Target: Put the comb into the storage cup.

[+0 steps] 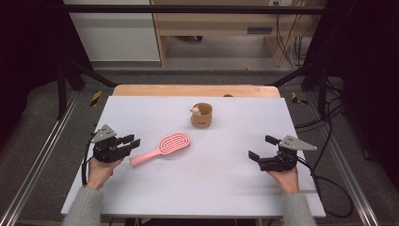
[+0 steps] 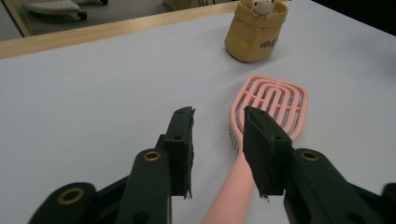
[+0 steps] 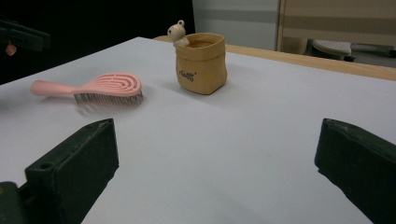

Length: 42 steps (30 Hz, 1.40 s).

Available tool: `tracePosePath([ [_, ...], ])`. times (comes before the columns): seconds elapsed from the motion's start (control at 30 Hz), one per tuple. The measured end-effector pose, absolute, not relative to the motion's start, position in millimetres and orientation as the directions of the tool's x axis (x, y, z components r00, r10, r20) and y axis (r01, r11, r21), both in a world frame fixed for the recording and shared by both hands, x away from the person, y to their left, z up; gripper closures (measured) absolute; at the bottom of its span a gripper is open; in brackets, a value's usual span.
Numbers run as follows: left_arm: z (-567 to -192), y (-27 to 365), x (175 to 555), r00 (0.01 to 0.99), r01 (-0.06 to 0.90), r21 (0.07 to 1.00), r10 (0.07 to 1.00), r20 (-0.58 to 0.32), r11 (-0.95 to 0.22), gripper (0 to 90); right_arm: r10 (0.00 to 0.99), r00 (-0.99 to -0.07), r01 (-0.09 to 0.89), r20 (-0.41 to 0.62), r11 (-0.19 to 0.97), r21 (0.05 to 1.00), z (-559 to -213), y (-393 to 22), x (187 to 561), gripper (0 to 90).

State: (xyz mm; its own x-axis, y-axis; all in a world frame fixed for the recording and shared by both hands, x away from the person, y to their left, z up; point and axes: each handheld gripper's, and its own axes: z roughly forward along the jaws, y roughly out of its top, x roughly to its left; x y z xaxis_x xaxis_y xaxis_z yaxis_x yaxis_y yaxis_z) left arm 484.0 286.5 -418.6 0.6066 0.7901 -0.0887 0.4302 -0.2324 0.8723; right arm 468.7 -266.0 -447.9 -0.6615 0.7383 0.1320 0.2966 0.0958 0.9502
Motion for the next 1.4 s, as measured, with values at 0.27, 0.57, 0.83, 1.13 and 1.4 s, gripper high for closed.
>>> tracePosePath([
  [0.27, -426.4, 287.6, 487.2, 0.589, 0.458, 0.853, 0.804, -0.081, -0.25, 76.6, 0.739, -0.661, 0.298, 0.131, 0.099, 0.949, -448.5, -265.4, 469.0, 0.3],
  [0.57, -430.6, 287.2, 490.4, 0.59, 0.477, 0.835, 0.804, -0.074, -0.273, 87.1, 0.739, -0.661, 0.301, 0.129, 0.103, 0.948, -449.1, -264.9, 469.4, 0.3],
  [0.83, -435.6, 284.9, 492.8, 0.596, 0.495, 0.816, 0.8, -0.069, -0.298, 89.1, 0.742, -0.659, 0.303, 0.124, 0.111, 0.946, -449.8, -264.4, 469.8, 0.4],
  [1.13, -443.3, 283.1, 496.4, 0.593, 0.523, 0.786, 0.803, -0.06, -0.328, 89.2, 0.74, -0.661, 0.307, 0.126, 0.113, 0.945, -450.0, -264.1, 469.8, 0.3],
  [1.4, -447.5, 281.9, 498.0, 0.601, 0.543, 0.758, 0.797, -0.05, -0.362, 89.2, 0.739, -0.662, 0.304, 0.123, 0.115, 0.946, -450.1, -264.0, 470.0, 0.3],
])
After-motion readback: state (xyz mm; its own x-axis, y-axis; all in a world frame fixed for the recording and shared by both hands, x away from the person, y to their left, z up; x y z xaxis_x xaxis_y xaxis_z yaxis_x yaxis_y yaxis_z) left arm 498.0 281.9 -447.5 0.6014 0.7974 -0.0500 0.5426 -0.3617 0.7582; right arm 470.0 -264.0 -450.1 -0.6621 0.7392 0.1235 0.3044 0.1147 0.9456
